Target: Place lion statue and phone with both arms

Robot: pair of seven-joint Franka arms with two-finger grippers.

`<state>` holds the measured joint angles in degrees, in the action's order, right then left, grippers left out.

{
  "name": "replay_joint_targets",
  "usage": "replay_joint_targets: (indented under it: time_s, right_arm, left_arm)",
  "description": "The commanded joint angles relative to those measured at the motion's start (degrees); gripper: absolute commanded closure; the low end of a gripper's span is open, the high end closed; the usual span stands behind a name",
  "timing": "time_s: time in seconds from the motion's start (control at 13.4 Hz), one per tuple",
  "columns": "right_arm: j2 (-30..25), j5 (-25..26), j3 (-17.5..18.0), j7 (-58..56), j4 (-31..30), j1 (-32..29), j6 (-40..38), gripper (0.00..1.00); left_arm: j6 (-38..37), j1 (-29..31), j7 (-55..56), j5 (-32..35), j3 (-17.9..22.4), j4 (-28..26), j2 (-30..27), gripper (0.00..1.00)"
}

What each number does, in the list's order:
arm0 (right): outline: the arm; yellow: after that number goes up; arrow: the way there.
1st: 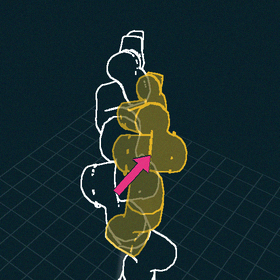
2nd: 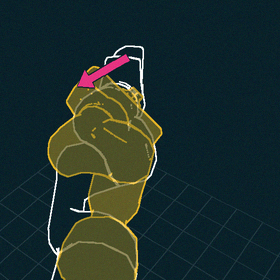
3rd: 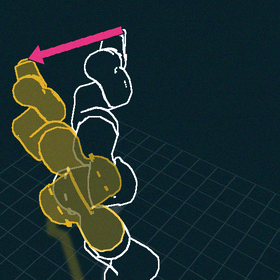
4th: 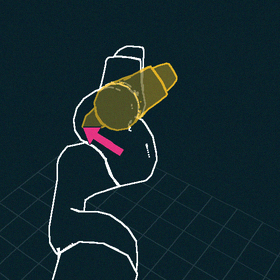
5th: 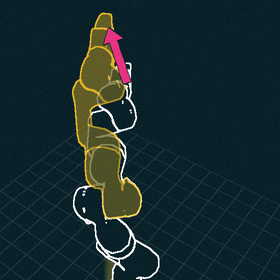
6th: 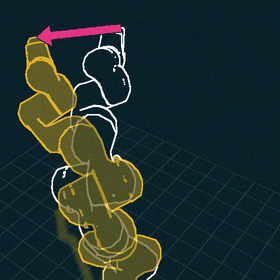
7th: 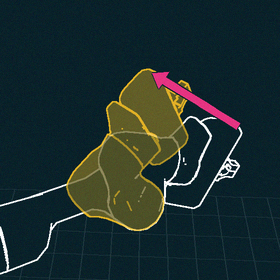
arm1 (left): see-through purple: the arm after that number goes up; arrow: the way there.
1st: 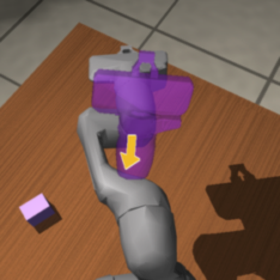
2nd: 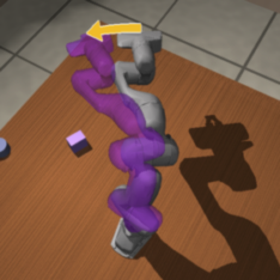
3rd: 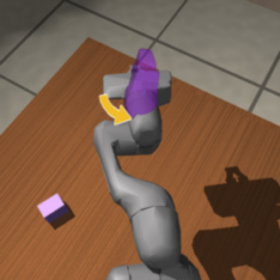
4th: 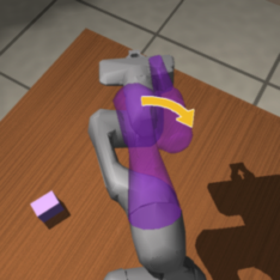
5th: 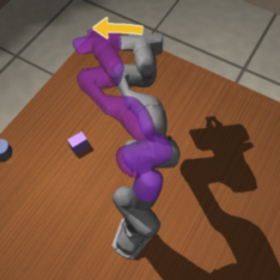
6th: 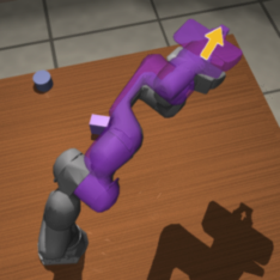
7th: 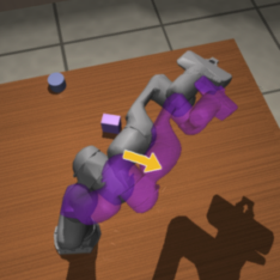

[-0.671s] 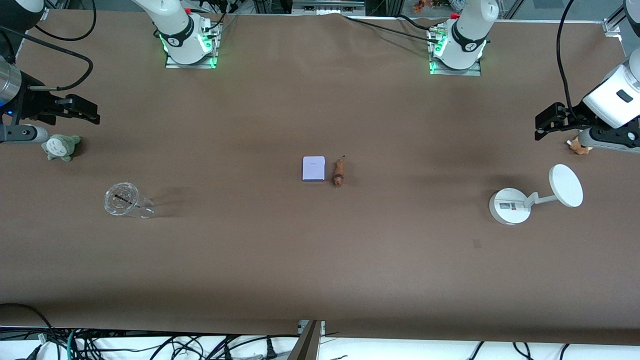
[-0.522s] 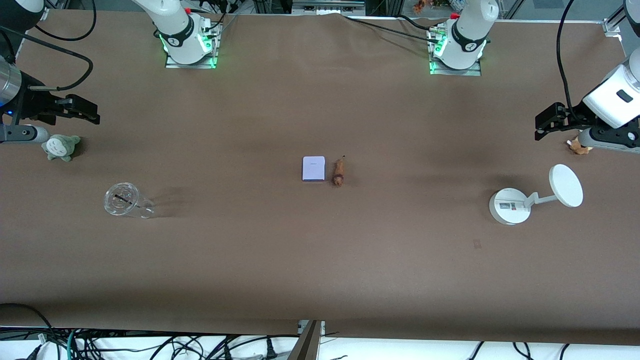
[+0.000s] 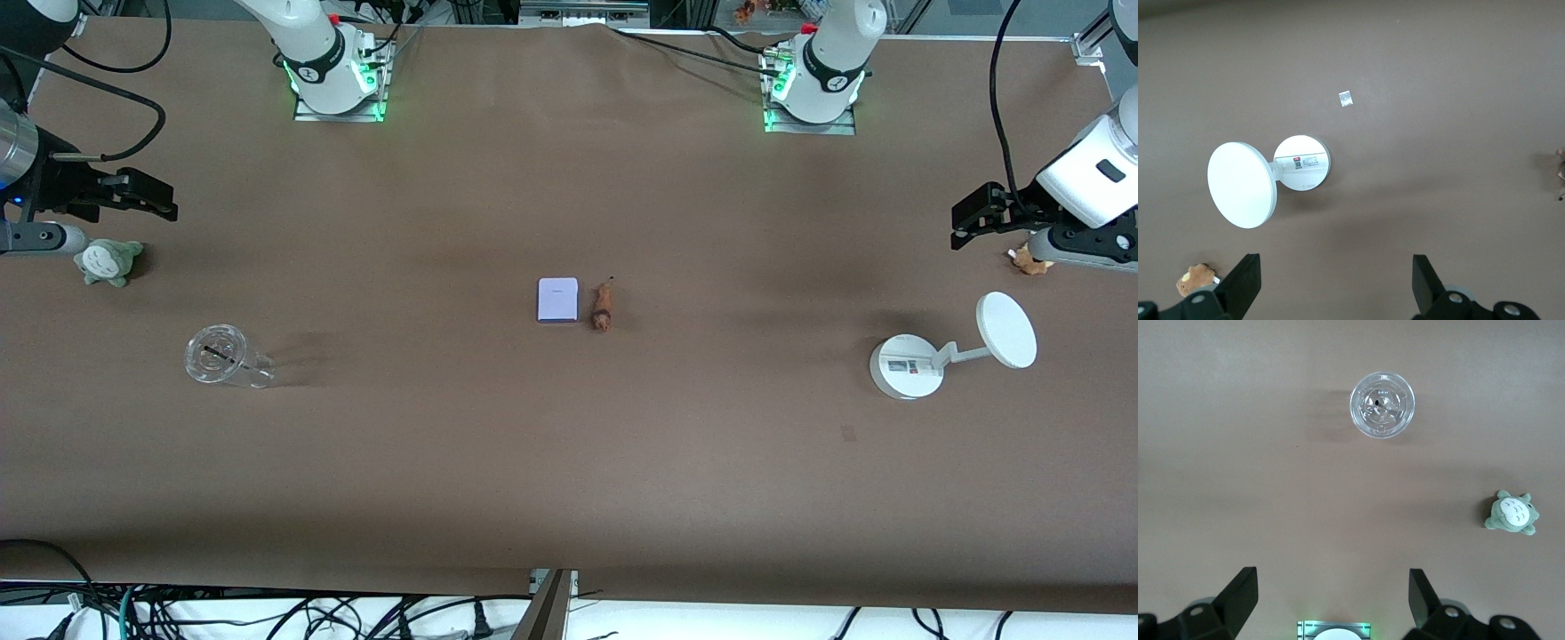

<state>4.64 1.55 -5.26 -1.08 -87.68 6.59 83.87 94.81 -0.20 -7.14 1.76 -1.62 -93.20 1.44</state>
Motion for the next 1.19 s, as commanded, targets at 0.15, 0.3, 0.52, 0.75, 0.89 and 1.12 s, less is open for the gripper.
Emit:
replay_joint_targets:
  time_s: [0.15,0.3,0.52,0.75,0.89,1.12]
  right_arm:
    - [0.19,-0.94,0.25,-0.42,0.84,-0.52,-0.28,0.00]
    - [0.63,-0.85,0.25,-0.68,1.10,-0.52,-0.19,0.00]
    - [2.29,-1.02,0.42,-0.59,2.25,-0.43,-0.19,0.00]
    - [4.67,-1.55,0.95,-0.77,2.25,0.44,-0.11,0.00]
    - [5.02,-1.11,1.13,-0.16,2.25,3.60,1.21,0.00]
    - [6.95,-1.46,1.22,-0.77,2.33,5.71,1.82,0.00]
  left_arm:
    - [-4.80,-1.29,-0.60,-0.36,-0.22,1.88,1.80,0.00]
    - [-6.48,-2.09,-0.68,-0.71,-1.18,1.88,3.47,0.00]
    - [-8.59,-2.09,0.63,-0.88,-6.09,1.09,5.93,0.00]
    - [-6.23,-2.09,9.31,-4.03,-11.11,1.35,9.53,0.00]
    - [-2.72,-2.79,14.15,-5.28,-14.09,1.09,11.90,0.00]
    - [3.86,-8.13,19.61,-4.93,-15.34,0.91,17.08,0.00]
